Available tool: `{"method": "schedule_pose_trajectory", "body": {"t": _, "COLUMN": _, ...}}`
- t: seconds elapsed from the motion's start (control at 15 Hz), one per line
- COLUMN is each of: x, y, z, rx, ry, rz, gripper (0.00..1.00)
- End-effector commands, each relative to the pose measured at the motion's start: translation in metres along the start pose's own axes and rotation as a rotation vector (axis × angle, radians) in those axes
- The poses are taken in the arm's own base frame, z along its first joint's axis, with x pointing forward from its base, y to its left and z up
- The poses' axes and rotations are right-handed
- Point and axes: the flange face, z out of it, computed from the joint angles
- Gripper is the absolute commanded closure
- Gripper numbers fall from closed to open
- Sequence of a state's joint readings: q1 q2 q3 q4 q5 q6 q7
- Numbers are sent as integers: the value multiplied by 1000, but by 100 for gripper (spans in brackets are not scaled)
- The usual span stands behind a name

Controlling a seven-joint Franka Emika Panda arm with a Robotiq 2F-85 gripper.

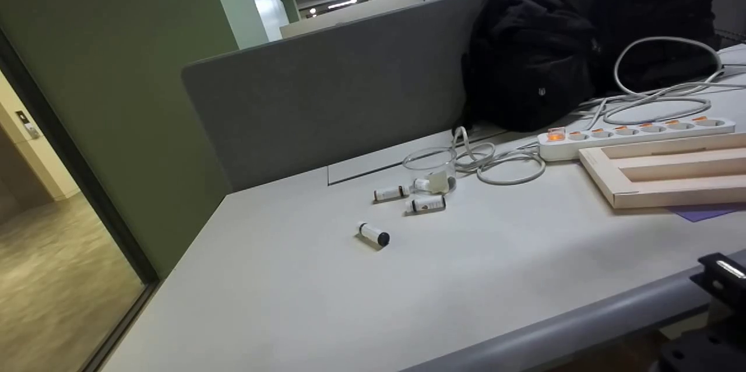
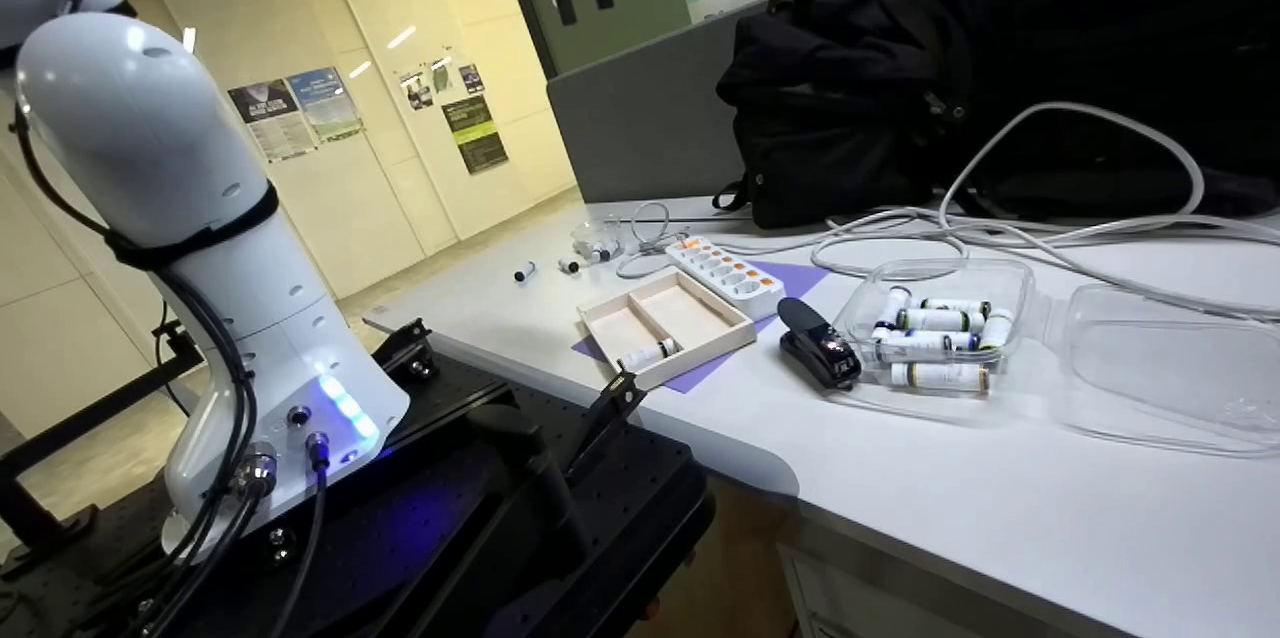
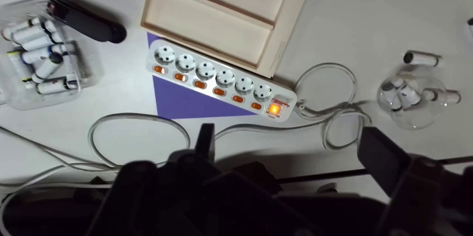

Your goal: Press down the leftmost switch

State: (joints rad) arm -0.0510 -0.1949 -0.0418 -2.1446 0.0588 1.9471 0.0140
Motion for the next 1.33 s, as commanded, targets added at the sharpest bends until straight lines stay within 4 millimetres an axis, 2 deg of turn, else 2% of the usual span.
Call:
{"method": "schedule_pose_trajectory", "body": {"t": 0.0, "x": 74, "y": 8, "z": 13, "rx": 94, "ry": -45, "rz": 50, "gripper": 0}}
{"method": "schedule_pose_trajectory", "body": {"t": 0.07, "x": 85, "y": 9, "z": 23, "rx": 107, "ry": -102, "rz": 130, "gripper": 0}}
{"method": "schedule_pose_trajectory", "body": {"t": 0.13, "x": 52, "y": 9, "z": 18, "rx": 80, "ry": -40, "rz": 57, "gripper": 0}}
{"method": "schedule_pose_trajectory", "body": {"t": 0.2, "x": 63, "y": 10, "z": 27, "rx": 82, "ry": -56, "rz": 58, "gripper": 0}}
{"method": "schedule_pose_trajectory", "body": {"t": 0.33, "x": 66, "y": 10, "z": 35, "rx": 80, "ry": -62, "rz": 57, "gripper": 0}}
{"method": "schedule_pose_trajectory", "body": {"t": 0.6, "x": 60, "y": 8, "z": 22, "rx": 82, "ry": -42, "rz": 52, "gripper": 0}}
{"method": "schedule_pose_trajectory", "body": {"t": 0.8, "x": 58, "y": 8, "z": 21, "rx": 82, "ry": -42, "rz": 52, "gripper": 0}}
{"method": "schedule_pose_trajectory", "body": {"t": 0.93, "x": 75, "y": 10, "z": 43, "rx": 98, "ry": 6, "rz": 78, "gripper": 0}}
{"method": "schedule_pose_trajectory", "body": {"t": 1.07, "x": 94, "y": 12, "z": 79, "rx": 155, "ry": -7, "rz": 101, "gripper": 0}}
{"method": "schedule_pose_trajectory", "body": {"t": 1.2, "x": 110, "y": 10, "z": 126, "rx": 220, "ry": -45, "rz": 125, "gripper": 27}}
{"method": "schedule_pose_trajectory", "body": {"t": 1.27, "x": 114, "y": 8, "z": 152, "rx": 251, "ry": -77, "rz": 138, "gripper": 33}}
